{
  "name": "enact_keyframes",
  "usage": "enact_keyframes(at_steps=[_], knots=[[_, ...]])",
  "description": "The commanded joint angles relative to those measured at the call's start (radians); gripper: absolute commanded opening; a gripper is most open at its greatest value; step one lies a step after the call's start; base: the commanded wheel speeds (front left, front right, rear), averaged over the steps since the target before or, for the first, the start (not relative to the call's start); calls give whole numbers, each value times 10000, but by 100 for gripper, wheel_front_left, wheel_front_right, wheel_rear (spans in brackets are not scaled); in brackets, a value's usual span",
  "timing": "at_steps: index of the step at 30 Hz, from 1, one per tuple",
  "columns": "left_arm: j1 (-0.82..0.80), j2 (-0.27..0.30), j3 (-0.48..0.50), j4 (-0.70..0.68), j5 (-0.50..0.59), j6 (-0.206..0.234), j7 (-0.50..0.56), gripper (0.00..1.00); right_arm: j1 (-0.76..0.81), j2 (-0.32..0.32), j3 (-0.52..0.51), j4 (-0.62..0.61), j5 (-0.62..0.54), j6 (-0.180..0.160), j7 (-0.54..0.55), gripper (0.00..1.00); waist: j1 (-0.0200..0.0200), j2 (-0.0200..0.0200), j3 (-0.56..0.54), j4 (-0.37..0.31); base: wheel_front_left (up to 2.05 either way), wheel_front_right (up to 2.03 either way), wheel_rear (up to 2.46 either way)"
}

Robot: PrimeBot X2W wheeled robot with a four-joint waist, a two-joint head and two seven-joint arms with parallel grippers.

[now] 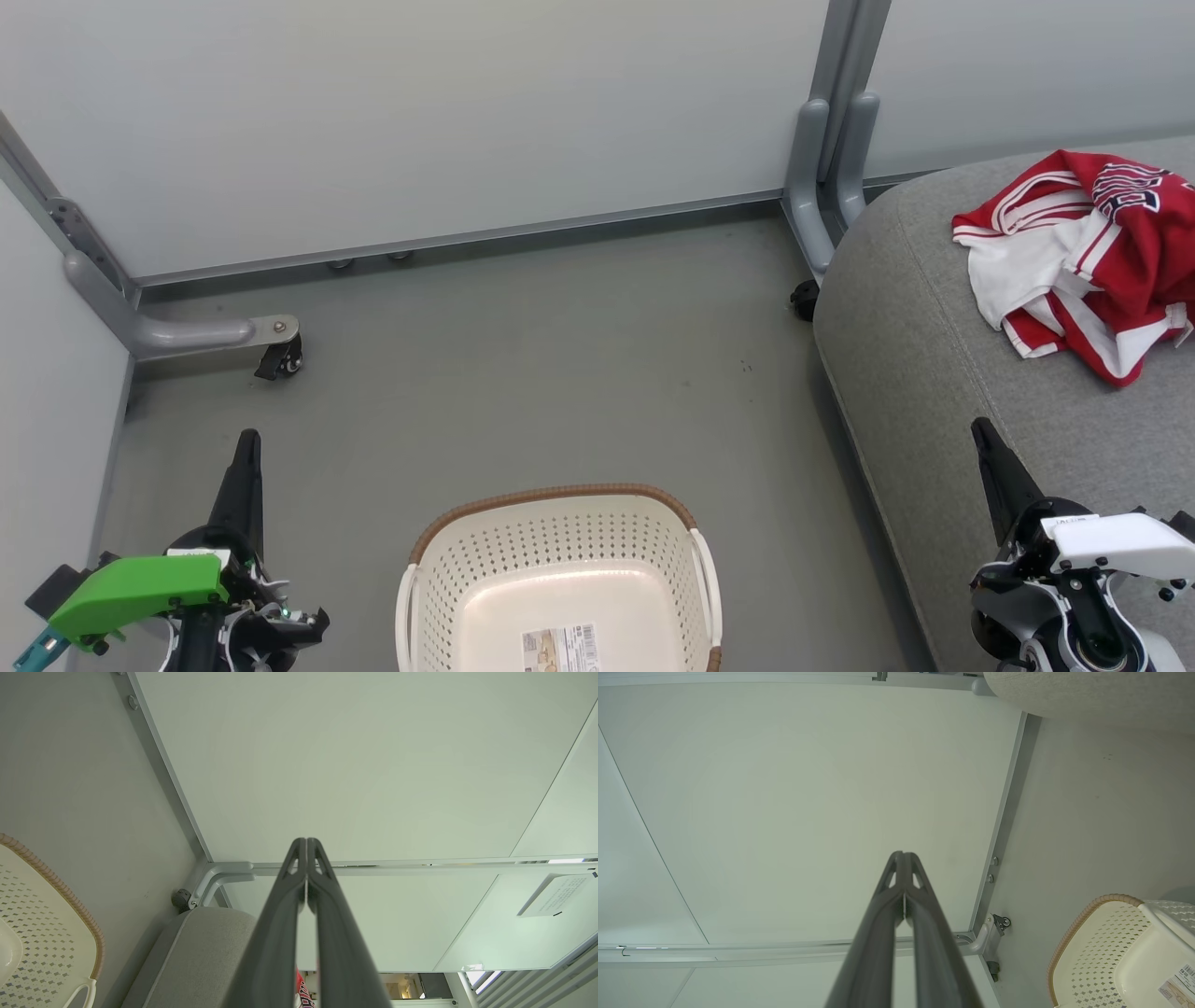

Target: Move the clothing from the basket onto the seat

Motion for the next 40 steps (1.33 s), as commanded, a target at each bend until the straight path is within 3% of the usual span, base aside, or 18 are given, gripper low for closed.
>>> enact_keyframes(at_steps=[1,40], knots=[[-102,32,17,3,-26,-61,41,0,-89,-19,-24,21,-30,0,27,0,0,99,0,1,0,0,0],[-102,33,15,1,-27,-62,41,0,-93,5,-58,22,-64,0,56,0,0,99,0,1,0,0,0]])
